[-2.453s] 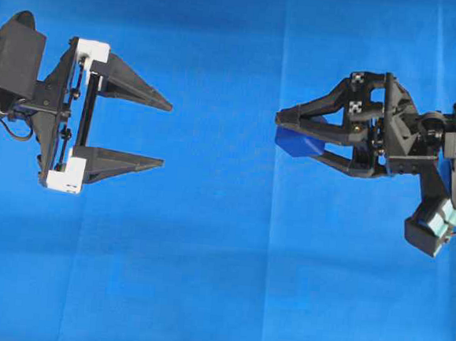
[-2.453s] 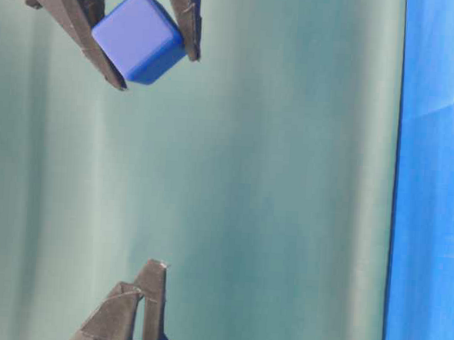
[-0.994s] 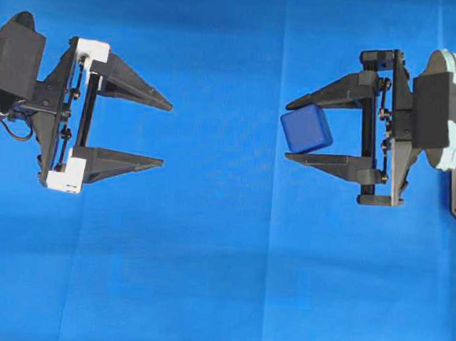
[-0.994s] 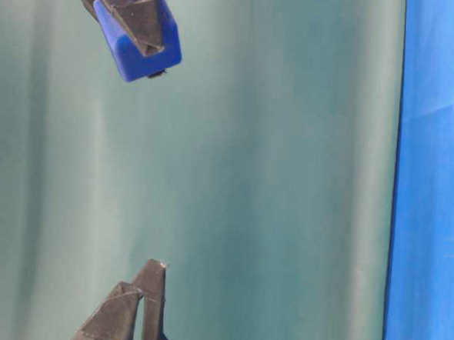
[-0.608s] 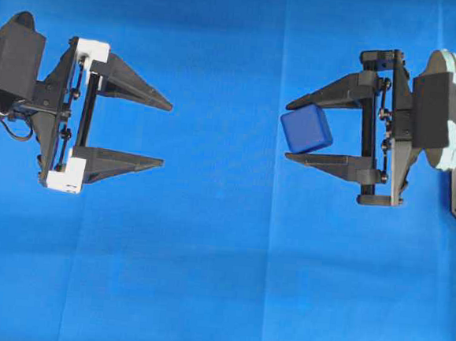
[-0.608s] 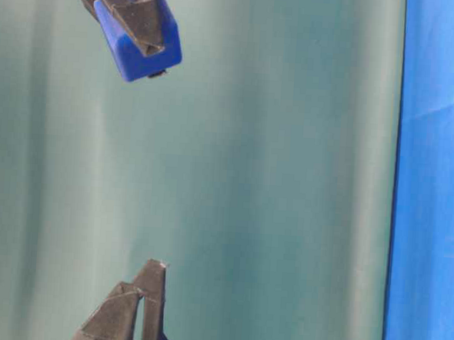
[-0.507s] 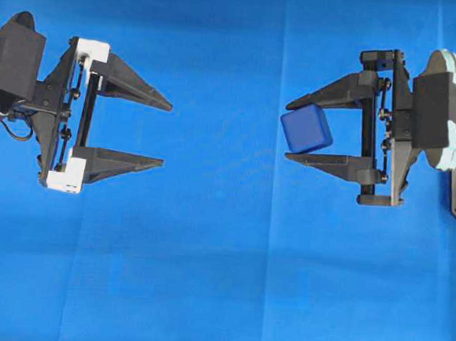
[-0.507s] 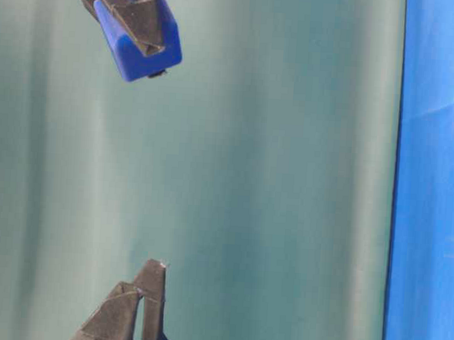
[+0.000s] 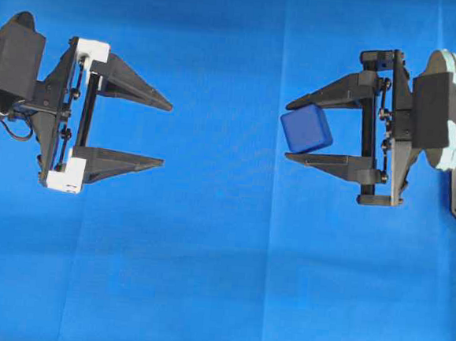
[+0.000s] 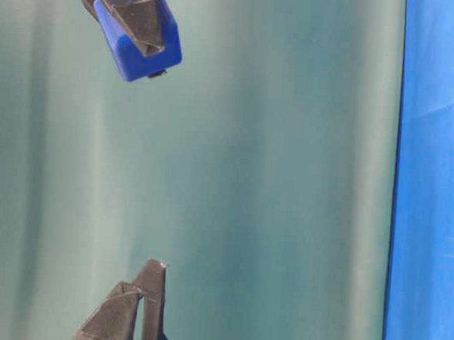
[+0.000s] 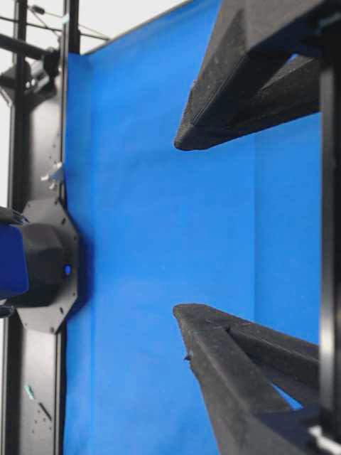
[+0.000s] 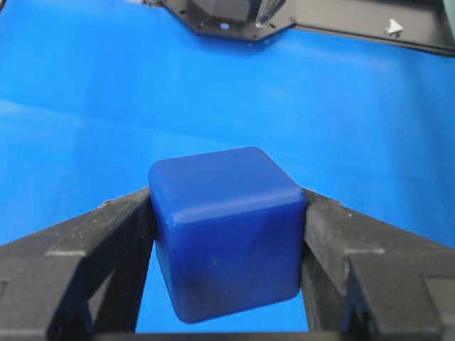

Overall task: Handover the blue block to the right arm after grasping it with the left arm, then place it in the designated position.
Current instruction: 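Carry the cube with the right gripper back toward its side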

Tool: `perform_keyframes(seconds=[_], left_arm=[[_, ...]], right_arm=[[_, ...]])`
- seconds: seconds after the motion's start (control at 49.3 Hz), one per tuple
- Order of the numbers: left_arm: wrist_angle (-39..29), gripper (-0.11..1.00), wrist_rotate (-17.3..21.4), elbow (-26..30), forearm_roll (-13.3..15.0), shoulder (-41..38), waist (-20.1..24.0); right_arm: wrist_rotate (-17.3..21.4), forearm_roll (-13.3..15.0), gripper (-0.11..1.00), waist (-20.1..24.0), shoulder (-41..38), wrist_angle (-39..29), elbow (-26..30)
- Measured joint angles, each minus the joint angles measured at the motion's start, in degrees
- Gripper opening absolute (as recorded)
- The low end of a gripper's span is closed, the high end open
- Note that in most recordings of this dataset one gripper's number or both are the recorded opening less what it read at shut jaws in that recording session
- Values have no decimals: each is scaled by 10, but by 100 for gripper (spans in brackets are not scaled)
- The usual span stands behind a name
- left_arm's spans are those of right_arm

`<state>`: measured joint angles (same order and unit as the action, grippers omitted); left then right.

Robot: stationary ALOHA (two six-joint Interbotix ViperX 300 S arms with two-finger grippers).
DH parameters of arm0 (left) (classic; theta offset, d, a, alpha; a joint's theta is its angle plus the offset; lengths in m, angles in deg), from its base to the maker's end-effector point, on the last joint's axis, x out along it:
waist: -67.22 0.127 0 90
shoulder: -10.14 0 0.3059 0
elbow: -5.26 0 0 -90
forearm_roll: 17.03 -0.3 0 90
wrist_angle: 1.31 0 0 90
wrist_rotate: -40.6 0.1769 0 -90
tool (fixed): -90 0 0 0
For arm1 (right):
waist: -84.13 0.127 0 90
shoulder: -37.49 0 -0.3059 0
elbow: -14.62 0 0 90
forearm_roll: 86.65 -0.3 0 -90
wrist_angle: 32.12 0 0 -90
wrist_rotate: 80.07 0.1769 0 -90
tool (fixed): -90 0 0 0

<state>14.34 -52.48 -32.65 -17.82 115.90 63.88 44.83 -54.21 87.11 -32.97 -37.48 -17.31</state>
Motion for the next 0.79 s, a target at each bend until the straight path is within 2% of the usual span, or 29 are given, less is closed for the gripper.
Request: perform_keyframes(seconds=[0.588, 0.791], left_arm=[[0, 93, 0, 0, 0, 0, 0], [0, 93, 0, 0, 0, 0, 0]], right_arm=[[1, 0, 48, 0, -1, -31, 1], [3, -13, 48, 1, -3, -54, 3]])
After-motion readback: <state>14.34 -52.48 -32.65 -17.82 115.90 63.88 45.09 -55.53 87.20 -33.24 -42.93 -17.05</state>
